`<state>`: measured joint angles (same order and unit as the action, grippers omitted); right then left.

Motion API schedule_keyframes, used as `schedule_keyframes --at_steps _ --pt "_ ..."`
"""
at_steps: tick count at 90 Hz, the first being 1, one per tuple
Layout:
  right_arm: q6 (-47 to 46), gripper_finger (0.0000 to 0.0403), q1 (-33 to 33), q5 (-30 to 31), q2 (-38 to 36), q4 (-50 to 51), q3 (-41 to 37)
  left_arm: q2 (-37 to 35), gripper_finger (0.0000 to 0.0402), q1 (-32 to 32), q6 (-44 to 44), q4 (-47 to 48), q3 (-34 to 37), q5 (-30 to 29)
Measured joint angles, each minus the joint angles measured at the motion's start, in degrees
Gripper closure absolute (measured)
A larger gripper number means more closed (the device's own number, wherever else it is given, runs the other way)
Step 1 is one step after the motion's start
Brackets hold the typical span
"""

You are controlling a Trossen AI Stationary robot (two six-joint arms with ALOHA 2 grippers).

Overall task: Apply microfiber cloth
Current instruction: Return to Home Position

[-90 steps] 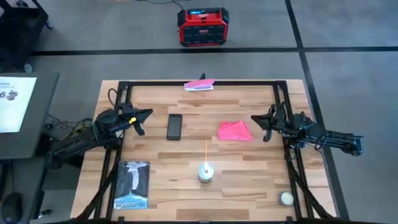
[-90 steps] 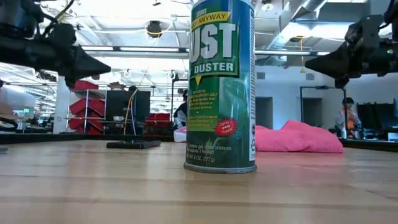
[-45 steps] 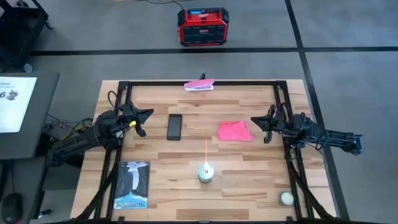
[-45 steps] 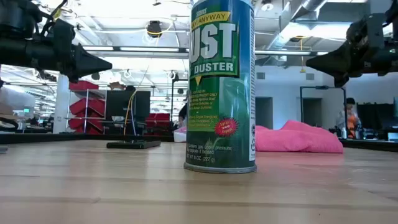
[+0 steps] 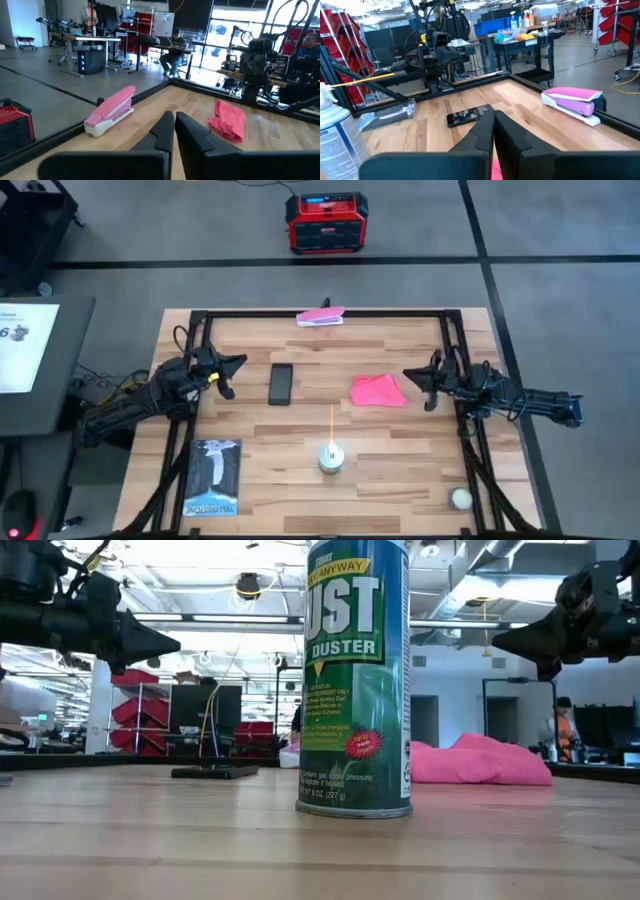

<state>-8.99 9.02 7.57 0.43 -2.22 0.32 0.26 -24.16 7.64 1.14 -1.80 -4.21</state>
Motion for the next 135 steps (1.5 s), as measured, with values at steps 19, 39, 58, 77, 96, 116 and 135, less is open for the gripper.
schedule_keyframes --at_steps 19,39,58,77,96,116,135 --pt "-0.02 0.0403 0.0 -0.01 0.0 -0.06 0.0 -0.01 0.0402 0.0 0.11 -1.27 0.16 -0.04" --pt "-0.02 0.0403 0.0 -0.02 0.0 -0.13 -0.02 -0.01 0.0402 0.0 0.11 -1.44 0.17 -0.02" --pt "-0.02 0.0403 0.0 -0.04 0.0 -0.17 -0.02 -0.01 0.0402 0.0 0.11 -1.57 0.17 0.03" --pt "-0.04 0.0403 0.0 -0.04 0.0 -0.2 -0.02 -0.01 0.0402 0.0 0.11 -1.65 0.17 0.09" --pt "-0.04 0.0403 0.0 -0.04 0.0 -0.22 -0.02 -0.01 0.0402 0.0 0.11 -1.72 0.17 0.13" --pt "-0.04 0.0403 0.0 -0.06 0.0 -0.24 -0.02 -0.01 0.0402 0.0 0.11 -1.74 0.17 0.19" --pt "-0.05 0.0403 0.0 -0.07 0.0 -0.26 -0.02 -0.01 0.0402 0.0 0.11 -1.75 0.17 0.22"
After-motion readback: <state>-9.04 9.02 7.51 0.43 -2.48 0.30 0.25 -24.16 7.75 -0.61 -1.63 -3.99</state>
